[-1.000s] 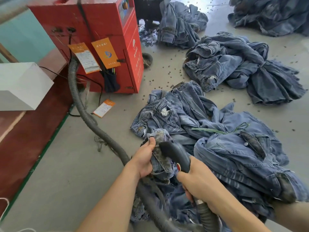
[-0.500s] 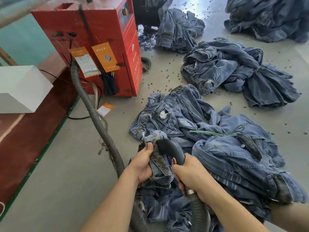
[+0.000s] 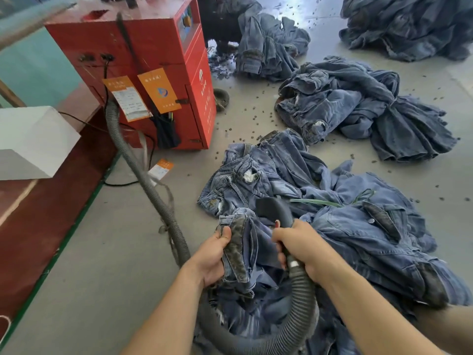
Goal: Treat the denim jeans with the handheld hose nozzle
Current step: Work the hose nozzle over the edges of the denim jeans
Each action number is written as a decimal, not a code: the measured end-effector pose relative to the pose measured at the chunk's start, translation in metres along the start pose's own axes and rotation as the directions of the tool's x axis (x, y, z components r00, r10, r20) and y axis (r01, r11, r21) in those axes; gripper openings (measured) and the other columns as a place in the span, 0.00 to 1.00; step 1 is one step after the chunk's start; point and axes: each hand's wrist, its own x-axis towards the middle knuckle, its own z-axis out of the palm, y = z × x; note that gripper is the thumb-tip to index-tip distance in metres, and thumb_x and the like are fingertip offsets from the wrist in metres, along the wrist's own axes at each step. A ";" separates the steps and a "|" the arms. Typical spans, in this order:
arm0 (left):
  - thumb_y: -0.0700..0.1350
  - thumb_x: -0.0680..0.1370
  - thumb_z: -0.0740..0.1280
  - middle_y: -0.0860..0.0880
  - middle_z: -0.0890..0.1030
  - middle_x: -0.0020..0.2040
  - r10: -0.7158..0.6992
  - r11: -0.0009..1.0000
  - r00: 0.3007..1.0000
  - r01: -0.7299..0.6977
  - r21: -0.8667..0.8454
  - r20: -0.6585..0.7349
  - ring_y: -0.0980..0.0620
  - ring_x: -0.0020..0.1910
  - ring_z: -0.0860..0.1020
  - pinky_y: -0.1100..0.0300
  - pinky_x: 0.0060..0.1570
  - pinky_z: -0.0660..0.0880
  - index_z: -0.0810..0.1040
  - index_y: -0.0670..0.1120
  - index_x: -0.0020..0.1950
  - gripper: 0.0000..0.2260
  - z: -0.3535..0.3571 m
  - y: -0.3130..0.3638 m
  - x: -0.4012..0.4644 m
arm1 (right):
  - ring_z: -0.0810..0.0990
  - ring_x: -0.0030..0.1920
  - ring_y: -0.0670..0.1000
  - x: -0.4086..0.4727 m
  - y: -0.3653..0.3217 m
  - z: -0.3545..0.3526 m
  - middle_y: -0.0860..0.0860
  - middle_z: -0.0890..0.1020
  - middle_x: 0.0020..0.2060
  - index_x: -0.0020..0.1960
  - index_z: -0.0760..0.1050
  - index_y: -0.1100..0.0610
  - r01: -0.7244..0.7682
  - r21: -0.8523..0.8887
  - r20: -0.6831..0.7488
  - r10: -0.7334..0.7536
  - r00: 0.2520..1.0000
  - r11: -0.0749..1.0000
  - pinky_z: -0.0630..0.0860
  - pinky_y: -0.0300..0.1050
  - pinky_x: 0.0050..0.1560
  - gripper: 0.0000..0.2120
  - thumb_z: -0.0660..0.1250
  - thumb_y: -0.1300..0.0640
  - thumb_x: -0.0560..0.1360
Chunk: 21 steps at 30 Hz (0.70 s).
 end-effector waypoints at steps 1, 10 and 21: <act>0.50 0.88 0.54 0.34 0.80 0.66 0.004 1.000 1.000 -0.004 0.004 -0.026 0.34 0.68 0.77 0.35 0.71 0.69 0.72 0.39 0.74 0.20 -0.002 0.000 0.002 | 0.71 0.23 0.53 -0.004 0.003 -0.005 0.58 0.74 0.30 0.45 0.68 0.61 -0.001 0.019 0.014 0.000 1.000 1.000 0.71 0.45 0.28 0.06 0.65 0.68 0.74; 0.50 0.87 0.55 0.33 0.82 0.62 -0.004 1.000 0.999 0.005 0.031 -0.047 0.34 0.60 0.82 0.38 0.58 0.80 0.76 0.38 0.69 0.20 -0.018 -0.001 -0.003 | 0.69 0.23 0.53 -0.001 0.024 0.013 0.58 0.73 0.28 0.43 0.69 0.60 0.001 0.061 -0.020 0.000 1.000 0.998 0.69 0.44 0.27 0.06 0.63 0.68 0.75; 0.44 0.86 0.59 0.38 0.82 0.65 0.016 0.984 0.976 0.023 0.176 -0.217 0.36 0.68 0.77 0.37 0.73 0.68 0.75 0.39 0.70 0.15 -0.088 -0.032 -0.012 | 0.71 0.22 0.54 -0.001 0.095 -0.008 0.58 0.74 0.28 0.42 0.70 0.60 -0.290 0.126 0.076 0.282 0.956 0.949 0.71 0.44 0.25 0.06 0.66 0.66 0.73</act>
